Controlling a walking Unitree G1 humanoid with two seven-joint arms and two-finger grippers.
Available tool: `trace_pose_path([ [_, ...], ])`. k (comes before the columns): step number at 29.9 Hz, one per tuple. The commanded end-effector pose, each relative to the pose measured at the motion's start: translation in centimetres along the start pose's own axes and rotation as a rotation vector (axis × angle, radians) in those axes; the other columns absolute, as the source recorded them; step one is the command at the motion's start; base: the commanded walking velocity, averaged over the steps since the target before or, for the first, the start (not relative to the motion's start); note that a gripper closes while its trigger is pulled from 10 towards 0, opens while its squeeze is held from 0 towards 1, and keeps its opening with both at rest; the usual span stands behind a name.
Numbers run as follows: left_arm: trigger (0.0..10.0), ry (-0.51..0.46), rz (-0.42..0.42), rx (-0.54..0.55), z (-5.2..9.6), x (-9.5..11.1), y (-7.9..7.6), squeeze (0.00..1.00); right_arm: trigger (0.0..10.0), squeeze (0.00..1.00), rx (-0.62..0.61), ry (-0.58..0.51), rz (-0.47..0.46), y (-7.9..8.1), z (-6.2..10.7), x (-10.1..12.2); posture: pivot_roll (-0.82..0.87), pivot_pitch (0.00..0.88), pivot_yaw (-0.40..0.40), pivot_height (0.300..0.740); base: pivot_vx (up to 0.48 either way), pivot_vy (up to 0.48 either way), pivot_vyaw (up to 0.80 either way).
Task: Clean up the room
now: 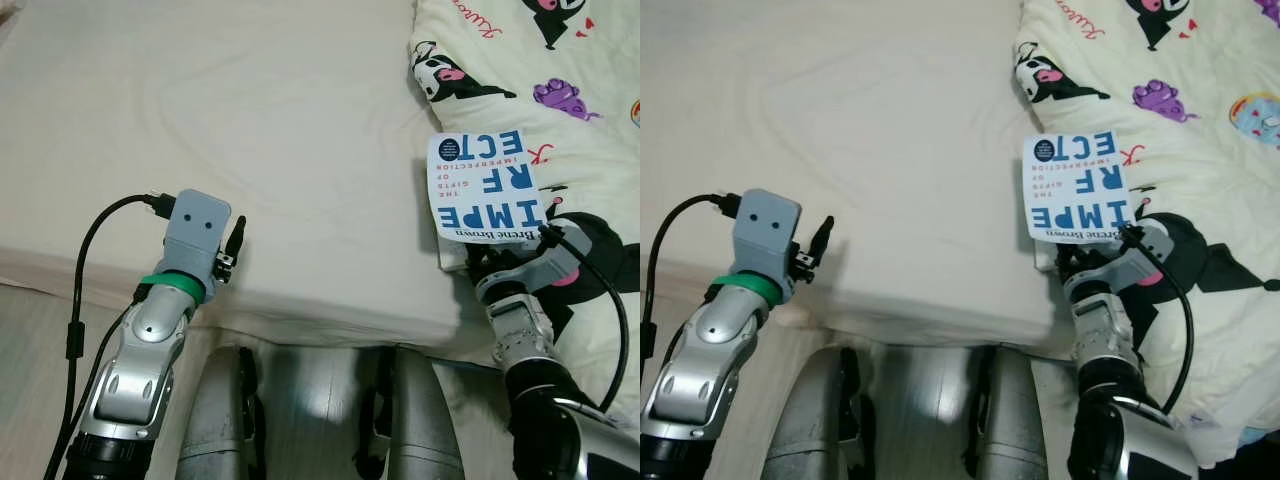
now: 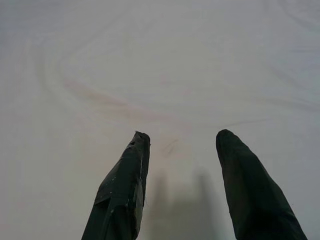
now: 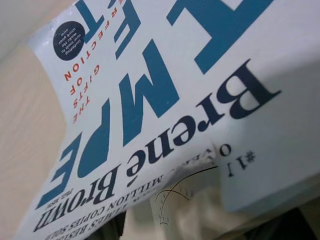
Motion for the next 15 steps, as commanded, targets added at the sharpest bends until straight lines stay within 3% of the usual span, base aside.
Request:
trace_pose_path([
  [1, 10.0, 0.033, 0.004, 0.015, 0.2, -0.8, 0.1, 0.00, 0.0, 0.00, 0.002, 0.015, -0.010, -0.4, 0.2, -0.3, 0.10, 0.335, 0.086, 0.605, 0.000, 0.000, 0.00],
  [12, 10.0, 0.013, 0.026, 0.035, -0.9, -0.6, -0.2, 0.00, 0.0, 0.00, 0.093, -0.044, -0.033, 0.7, -0.7, 1.5, 0.07, 0.273, 0.051, 0.605, 0.000, 0.000, 0.00],
  [15, 10.0, -0.011, 0.043, 0.049, -1.6, -0.3, -0.4, 0.00, 0.0, 0.00, 0.179, -0.080, -0.056, 2.1, -1.3, 2.1, 0.05, 0.224, 0.018, 0.605, 0.000, 0.000, 0.00],
])
Point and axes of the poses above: a point about 5 cm out from each wrist's last joint towards the gripper, its own z axis pointing back from the gripper into the wrist, its own x axis along the axis of the wrist's last joint, y = z × x, the point moved 1 cm from there along -z, pointing out of the wrist towards the gripper, and after that the axes turned 11 degrees about z, right-handed, at the moved point
